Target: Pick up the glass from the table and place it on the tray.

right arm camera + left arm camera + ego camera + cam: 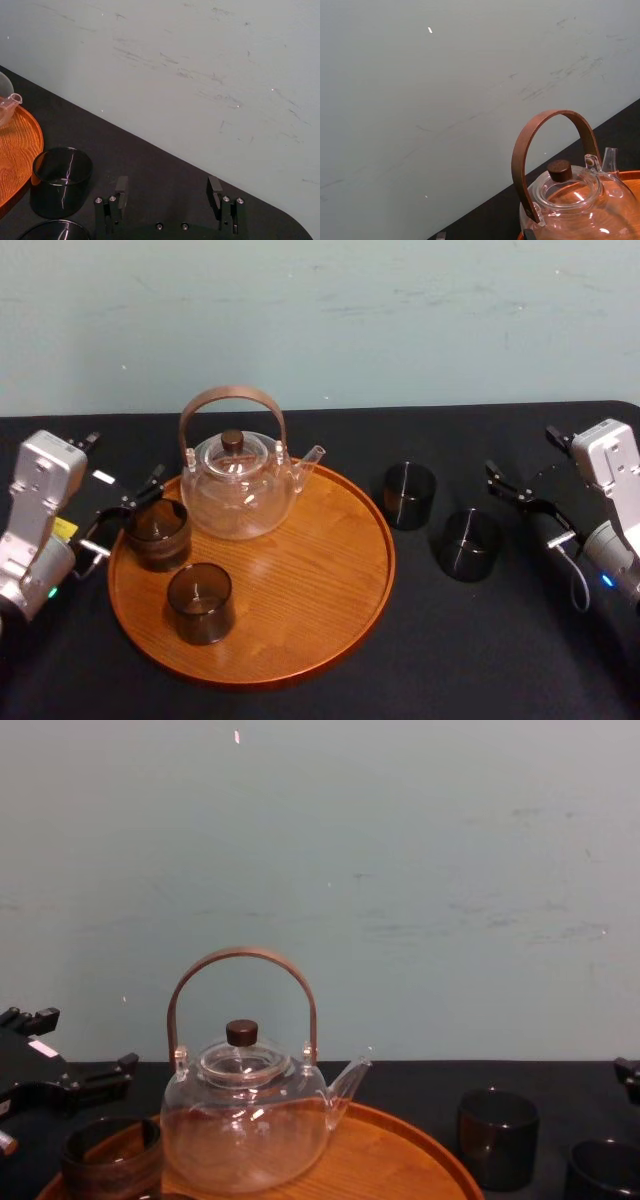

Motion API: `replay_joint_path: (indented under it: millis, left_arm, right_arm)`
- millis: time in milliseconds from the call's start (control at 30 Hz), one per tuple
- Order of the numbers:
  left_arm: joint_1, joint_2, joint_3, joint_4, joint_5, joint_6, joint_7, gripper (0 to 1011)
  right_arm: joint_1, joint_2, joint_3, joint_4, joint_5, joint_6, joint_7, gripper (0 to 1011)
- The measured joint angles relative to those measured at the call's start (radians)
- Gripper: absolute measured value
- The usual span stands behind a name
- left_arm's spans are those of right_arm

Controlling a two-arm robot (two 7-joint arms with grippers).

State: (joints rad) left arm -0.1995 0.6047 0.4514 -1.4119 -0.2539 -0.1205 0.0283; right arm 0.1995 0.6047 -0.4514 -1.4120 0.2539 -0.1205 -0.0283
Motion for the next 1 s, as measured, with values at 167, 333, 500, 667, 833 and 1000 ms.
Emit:
replay_joint_path:
  millis: [167,333,500,667,833,1000]
  left_arm:
    - [0.0,0.0,0.0,0.0,0.0,0.0,0.0,1001]
    - [0.0,0.0,0.0,0.0,0.0,0.0,0.0,1001]
    - [0.0,0.0,0.0,0.0,0.0,0.0,0.0,1001]
    - [0.0,0.0,0.0,0.0,0.0,0.0,0.0,1001]
    - [0.0,0.0,0.0,0.0,0.0,0.0,0.0,1001]
    - [0.0,0.0,0.0,0.0,0.0,0.0,0.0,1001]
  right_arm:
    - [0.0,0.0,0.0,0.0,0.0,0.0,0.0,1002]
    - [0.0,0.0,0.0,0.0,0.0,0.0,0.0,1002]
    - [0.0,0.0,0.0,0.0,0.0,0.0,0.0,1002]
    - [-0.017,0.003,0.021,-0.008,0.024,-0.001,0.026,1002]
    - [-0.047,0.014,0.042,-0.036,0.044,0.001,0.055,1002]
    - [-0.083,0.025,0.056,-0.081,0.048,0.023,0.07,1003]
